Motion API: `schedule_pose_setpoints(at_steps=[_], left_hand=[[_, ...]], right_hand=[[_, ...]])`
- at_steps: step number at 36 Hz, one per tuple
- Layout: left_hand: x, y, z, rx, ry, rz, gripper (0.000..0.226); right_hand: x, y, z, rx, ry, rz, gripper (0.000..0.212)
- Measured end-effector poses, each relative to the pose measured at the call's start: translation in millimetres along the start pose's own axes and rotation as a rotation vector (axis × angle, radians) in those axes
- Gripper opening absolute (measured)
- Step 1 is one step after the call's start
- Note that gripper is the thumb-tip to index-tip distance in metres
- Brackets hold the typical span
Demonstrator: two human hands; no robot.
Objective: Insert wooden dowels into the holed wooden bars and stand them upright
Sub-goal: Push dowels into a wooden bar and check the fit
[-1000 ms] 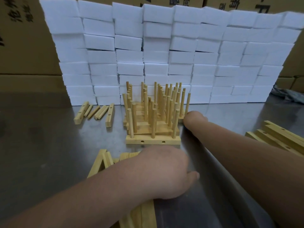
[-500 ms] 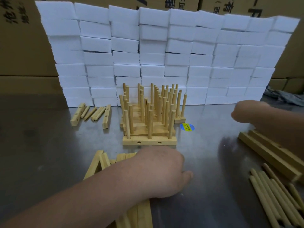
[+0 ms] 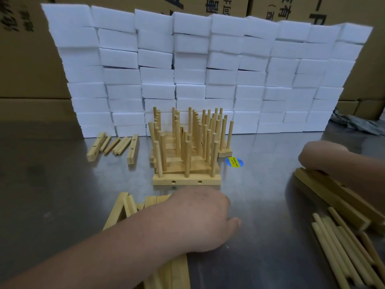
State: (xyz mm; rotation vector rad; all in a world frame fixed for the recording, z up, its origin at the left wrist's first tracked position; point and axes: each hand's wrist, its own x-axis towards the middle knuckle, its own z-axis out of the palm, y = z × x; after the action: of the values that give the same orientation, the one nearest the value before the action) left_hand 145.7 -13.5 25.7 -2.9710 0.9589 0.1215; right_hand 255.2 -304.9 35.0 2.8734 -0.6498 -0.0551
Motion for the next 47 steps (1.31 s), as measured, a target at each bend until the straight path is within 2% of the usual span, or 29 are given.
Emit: schedule_pose_setpoints(at_steps=[6,18,24,29,32,35,41,47], left_hand=[[0,0,0,0.004,0.01,0.007,0.036],[2,-3,0,0.051,0.005,0.022,0.035],[-3,-26,-18,0.263,-0.076,-0.013,0.041],[-5,-41,-24,0.305,-0.142,-0.155,0.052],[-2,-46,-22,0.288,-0.166,-0.201,0.055],[1,-48,-19,0.214,-0.195,-0.202,0.057],[4,-48,-10,0.139,-0.194,-0.193,0.049],[5,-44,-5,0.12,-0.171,-0.135,0.032]], right_hand=[[0,-2,3,0.023,-0.007,0.052,0.021],[-12,-29,-7,0.085,0.064,0.053,0.017],[-55,-69,-40,0.195,0.176,-0.164,0.022],[-123,-87,-48,0.007,0.154,-0.469,0.036],[-151,-79,-43,-0.114,0.088,-0.563,0.039],[-164,-64,-42,-0.201,-0.061,-0.544,0.043],[-171,-40,-35,-0.219,-0.255,-0.561,0.051],[-173,-50,-20,-0.085,-0.239,-0.607,0.036]])
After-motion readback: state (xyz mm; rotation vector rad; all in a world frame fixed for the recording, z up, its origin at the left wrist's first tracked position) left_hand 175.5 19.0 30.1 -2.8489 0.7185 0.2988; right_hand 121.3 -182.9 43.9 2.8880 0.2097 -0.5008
